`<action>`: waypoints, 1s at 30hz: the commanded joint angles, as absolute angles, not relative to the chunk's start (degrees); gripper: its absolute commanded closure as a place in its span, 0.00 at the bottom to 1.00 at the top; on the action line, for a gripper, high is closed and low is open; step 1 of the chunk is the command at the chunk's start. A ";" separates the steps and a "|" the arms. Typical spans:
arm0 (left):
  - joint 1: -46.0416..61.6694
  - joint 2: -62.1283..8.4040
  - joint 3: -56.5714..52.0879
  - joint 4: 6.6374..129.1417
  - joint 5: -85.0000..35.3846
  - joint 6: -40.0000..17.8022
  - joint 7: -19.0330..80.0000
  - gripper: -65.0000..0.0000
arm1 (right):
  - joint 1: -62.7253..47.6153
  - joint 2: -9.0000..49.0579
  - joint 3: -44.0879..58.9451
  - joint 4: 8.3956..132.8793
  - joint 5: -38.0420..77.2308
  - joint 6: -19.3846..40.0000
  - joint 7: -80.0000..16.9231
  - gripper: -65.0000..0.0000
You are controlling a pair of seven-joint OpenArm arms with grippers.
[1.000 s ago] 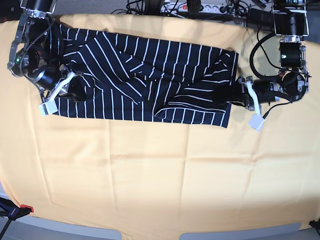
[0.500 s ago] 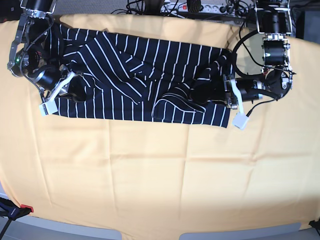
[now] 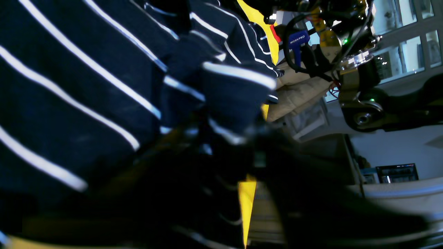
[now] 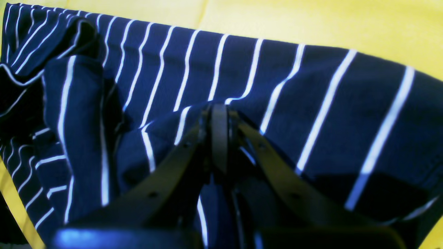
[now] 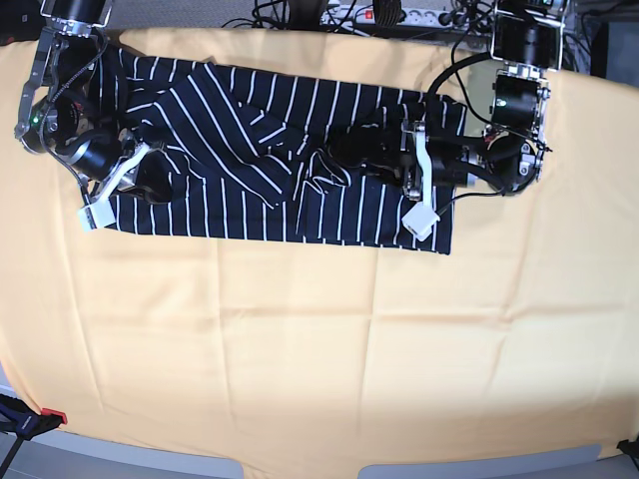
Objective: Fold the T-shirt properly
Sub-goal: 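Fold the shirt end with the left gripper toward the right gripper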
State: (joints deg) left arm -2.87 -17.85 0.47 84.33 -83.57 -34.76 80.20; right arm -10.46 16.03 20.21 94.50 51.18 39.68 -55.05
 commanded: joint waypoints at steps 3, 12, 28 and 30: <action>-5.41 -18.94 0.32 85.45 -85.00 -35.18 80.00 0.47 | -9.82 16.84 20.56 95.50 52.45 40.00 -53.76 0.97; -10.96 -21.08 0.10 85.80 -85.00 -33.23 80.00 0.47 | -9.85 16.84 20.56 95.50 52.45 40.00 -53.76 0.97; -10.83 -20.14 -9.41 87.39 -85.00 -34.57 78.35 1.00 | -9.82 16.84 20.56 95.50 52.45 40.00 -53.56 0.97; -10.81 -20.14 -12.40 87.39 -85.00 -34.57 78.24 1.00 | -9.82 16.84 20.56 95.50 52.45 40.00 -53.56 0.97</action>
